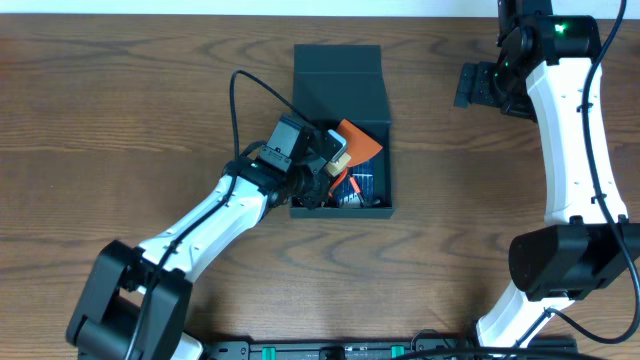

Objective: Pack container
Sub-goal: 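Lower the scraper into the box and open the left gripper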

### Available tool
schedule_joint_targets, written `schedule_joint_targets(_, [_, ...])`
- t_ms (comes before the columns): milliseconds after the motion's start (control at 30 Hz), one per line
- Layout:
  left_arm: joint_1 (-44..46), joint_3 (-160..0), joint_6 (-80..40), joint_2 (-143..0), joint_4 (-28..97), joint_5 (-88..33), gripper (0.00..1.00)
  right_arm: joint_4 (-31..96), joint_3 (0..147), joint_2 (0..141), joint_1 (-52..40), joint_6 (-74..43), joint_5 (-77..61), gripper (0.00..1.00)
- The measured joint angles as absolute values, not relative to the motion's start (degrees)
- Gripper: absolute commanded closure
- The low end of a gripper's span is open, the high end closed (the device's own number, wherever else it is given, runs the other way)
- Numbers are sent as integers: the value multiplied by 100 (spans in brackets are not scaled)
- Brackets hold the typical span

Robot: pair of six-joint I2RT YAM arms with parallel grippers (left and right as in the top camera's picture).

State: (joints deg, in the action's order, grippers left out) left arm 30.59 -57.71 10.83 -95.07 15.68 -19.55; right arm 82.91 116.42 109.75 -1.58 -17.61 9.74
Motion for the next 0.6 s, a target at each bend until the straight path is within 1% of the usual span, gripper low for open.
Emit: schedule_joint_targets(600, [3059,-5771,1109,-9751,1431,-1953,94,8291,11642,10975,-158,-1761,972,1])
